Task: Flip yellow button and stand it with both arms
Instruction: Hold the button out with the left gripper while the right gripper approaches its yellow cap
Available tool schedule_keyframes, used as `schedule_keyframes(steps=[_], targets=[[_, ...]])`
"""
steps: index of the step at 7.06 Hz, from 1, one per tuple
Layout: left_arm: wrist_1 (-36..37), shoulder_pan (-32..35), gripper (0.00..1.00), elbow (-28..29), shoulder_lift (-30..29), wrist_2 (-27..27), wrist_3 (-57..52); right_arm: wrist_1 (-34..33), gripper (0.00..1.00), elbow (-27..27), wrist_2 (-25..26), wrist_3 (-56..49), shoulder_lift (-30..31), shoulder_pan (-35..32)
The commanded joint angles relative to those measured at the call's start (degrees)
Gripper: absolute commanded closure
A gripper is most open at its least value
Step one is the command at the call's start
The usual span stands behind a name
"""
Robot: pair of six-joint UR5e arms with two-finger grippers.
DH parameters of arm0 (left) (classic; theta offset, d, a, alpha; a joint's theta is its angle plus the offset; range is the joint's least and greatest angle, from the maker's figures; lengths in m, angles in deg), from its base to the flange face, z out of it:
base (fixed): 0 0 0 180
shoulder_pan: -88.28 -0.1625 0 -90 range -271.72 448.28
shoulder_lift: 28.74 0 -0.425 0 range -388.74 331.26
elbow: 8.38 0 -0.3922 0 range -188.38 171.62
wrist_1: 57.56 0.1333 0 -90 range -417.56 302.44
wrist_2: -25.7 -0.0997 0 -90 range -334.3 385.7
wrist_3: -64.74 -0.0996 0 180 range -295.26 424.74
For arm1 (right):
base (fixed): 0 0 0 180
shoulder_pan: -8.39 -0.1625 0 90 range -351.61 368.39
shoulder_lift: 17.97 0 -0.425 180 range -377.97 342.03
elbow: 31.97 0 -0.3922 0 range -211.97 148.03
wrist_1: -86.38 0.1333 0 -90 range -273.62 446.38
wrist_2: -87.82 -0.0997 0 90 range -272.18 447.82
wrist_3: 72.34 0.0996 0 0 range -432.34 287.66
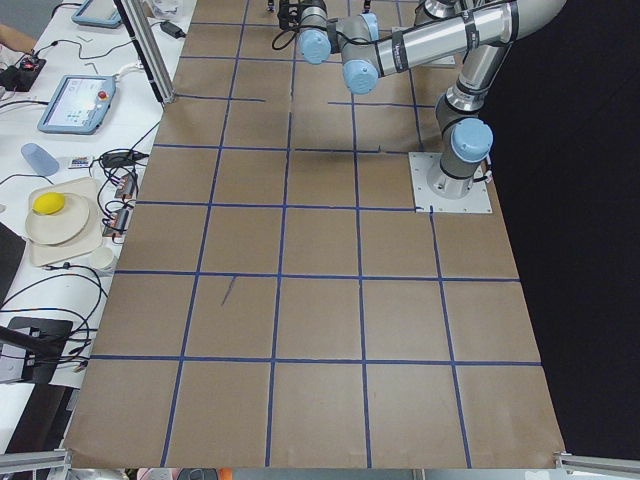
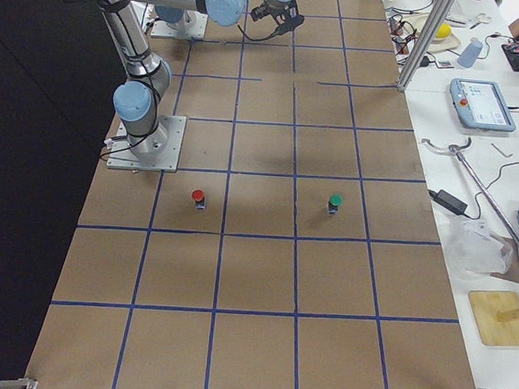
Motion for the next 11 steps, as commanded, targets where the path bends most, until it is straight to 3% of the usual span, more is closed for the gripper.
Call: schedule_keyframes(steps=[1, 3, 5, 10, 11], targets=[[0.0, 0.0, 0.99, -0.1, 0.0, 0.6, 0.0, -0.3, 0.00, 0.5, -7.4, 3.3, -0.6, 0.0], [0.0, 0.0, 0.99, -0.1, 0.0, 0.6, 0.0, 0.0, 0.00, 0.6, -12.6, 6.5, -1.3, -0.2], [0.0, 0.0, 0.99, -0.2, 0.1, 0.6, 0.0, 0.5, 0.00, 3.1, -12.8, 6.6, -1.4, -0.6], [0.0, 0.0, 0.99, -0.2, 0.4, 0.6, 0.0, 0.2, 0.00, 4.3, -19.8, 10.3, -1.3, -0.6], [0.0, 0.0, 0.99, -0.2, 0.4, 0.6, 0.0, 0.1, 0.07, 4.4, -19.9, 10.3, -1.4, -0.6]])
